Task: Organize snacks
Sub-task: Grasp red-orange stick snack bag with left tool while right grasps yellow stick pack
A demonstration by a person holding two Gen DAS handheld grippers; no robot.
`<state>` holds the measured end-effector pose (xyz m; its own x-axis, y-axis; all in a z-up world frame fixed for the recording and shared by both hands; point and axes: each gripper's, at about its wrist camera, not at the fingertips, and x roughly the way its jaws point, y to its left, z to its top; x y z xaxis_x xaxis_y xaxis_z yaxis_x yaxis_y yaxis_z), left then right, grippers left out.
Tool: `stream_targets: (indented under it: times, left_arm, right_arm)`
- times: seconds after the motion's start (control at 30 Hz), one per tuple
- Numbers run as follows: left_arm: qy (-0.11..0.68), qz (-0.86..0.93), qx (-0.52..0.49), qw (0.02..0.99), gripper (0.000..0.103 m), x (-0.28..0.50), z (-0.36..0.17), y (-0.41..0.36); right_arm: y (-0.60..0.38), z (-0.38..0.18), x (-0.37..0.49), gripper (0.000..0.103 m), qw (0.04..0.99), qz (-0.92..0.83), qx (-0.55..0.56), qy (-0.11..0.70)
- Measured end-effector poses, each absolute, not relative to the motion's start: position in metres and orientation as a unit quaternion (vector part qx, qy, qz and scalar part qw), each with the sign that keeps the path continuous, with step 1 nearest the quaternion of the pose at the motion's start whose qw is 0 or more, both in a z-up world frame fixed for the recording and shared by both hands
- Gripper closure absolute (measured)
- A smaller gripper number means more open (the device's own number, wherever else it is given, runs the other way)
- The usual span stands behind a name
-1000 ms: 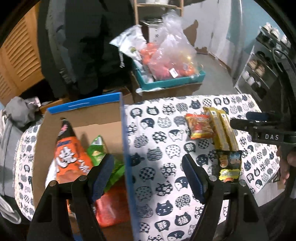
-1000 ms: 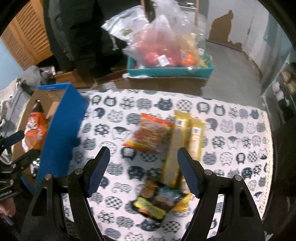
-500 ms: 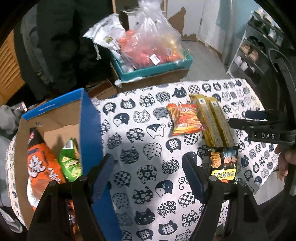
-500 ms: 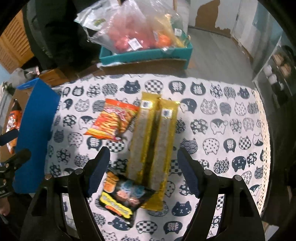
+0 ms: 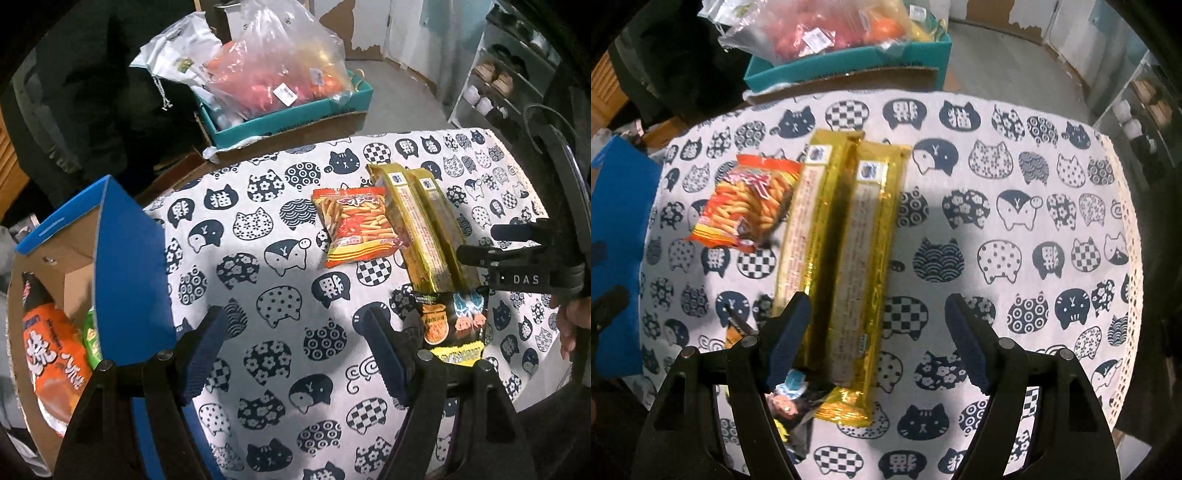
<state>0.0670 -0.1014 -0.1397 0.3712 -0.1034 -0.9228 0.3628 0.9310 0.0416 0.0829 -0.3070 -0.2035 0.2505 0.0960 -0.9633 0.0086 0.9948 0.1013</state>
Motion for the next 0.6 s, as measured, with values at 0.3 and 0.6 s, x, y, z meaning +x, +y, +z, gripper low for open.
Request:
stream_targets:
  times: [0.3,0.6]
  left_arm:
    - [0.559,-0.144,0.106,0.809,0.026,0.077,-0.155,-0.110]
    - [0.566,-0.154,0.076,0.806,0.025,0.092,-0.156,-0.120]
  right_arm:
    - [-0.309,-0.235,0.085,0.039,0.771,0.043,0.049,0.633]
    - [-0.323,-0.249,0.091,0.072,0.768,0.015,0.023,0.640]
